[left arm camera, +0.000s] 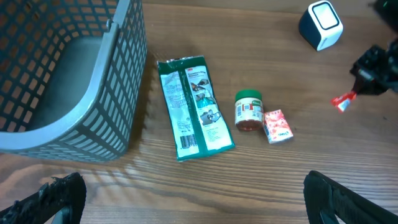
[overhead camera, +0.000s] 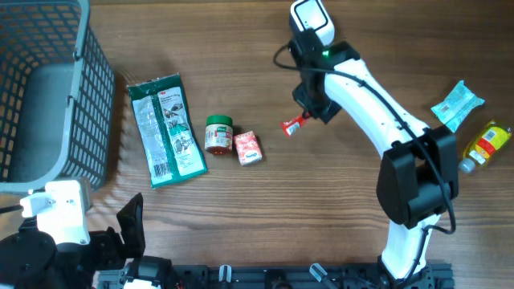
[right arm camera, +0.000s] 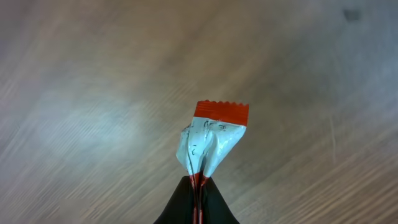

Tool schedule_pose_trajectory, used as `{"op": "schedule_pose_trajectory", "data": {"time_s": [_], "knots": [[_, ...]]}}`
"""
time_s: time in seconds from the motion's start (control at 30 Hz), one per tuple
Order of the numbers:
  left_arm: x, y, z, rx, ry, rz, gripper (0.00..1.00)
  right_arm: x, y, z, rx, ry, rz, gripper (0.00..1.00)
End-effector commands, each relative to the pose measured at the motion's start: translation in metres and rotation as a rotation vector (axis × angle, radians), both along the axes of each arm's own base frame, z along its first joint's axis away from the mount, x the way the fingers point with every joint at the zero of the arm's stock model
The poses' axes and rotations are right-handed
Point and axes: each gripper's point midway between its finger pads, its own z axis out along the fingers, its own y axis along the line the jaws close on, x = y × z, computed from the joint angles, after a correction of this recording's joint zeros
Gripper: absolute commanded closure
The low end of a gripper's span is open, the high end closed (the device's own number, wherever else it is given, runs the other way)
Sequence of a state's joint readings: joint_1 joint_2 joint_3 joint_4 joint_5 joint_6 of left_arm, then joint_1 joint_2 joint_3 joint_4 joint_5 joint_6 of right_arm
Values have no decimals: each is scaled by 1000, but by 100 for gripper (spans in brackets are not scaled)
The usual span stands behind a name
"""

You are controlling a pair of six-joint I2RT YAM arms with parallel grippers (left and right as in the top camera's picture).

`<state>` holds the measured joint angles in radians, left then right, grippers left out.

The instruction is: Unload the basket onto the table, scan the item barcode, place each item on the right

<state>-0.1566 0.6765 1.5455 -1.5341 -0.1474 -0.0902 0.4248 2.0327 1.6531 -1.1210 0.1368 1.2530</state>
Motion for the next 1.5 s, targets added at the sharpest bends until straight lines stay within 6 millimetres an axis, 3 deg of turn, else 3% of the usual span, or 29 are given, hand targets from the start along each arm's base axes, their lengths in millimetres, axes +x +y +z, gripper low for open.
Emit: {"op": "schedule_pose_trajectory", "data": {"time_s": [0.0,0.13,0.2,0.27,0.33,0.37,0.47,0.57,0.7,0.8,0.87,0.9,0.97,1.03,1.13,1.3,1.47], "knots": [[0,-1,1,6,-3,-8,0,-13,-9,-27,-27,12,-183,96],[0,0,1,6,-3,-8,0,-25,-9,-54,-5,37,-180,96],[0,0,1,6,-3,-8,0,-27,-6,-58,10,48,-151,95],[0,0,1,6,-3,-8,0,-25,-5,-58,12,42,-119,57],[0,-1,1,6,-3,-8,0,-22,-4,-58,13,36,-73,33],[0,0,1,6,-3,-8,0,-21,-3,-55,14,39,-50,16],[0,0,1,6,-3,-8,0,-20,-1,-43,22,38,-28,2],[0,-1,1,6,-3,-8,0,-10,1,-3,26,-30,122,2],[0,0,1,6,-3,-8,0,11,-7,62,-90,-208,485,3],[0,-1,1,6,-3,-8,0,24,-4,118,-277,-347,1024,2],[0,0,1,6,-3,-8,0,19,8,130,-331,-368,1364,3],[0,-1,1,6,-3,-8,0,10,22,128,-321,-375,1603,1],[0,-1,1,6,-3,-8,0,-2,37,123,-294,-389,1850,0],[0,0,1,6,-3,-8,0,-10,54,119,-245,-446,2048,0],[0,-1,1,6,-3,-8,0,-22,69,115,-152,-527,2209,0],[0,0,1,6,-3,-8,0,-33,65,93,-95,-535,2469,0],[0,-1,1,6,-3,-8,0,-31,48,62,-108,-467,2663,0]]}}
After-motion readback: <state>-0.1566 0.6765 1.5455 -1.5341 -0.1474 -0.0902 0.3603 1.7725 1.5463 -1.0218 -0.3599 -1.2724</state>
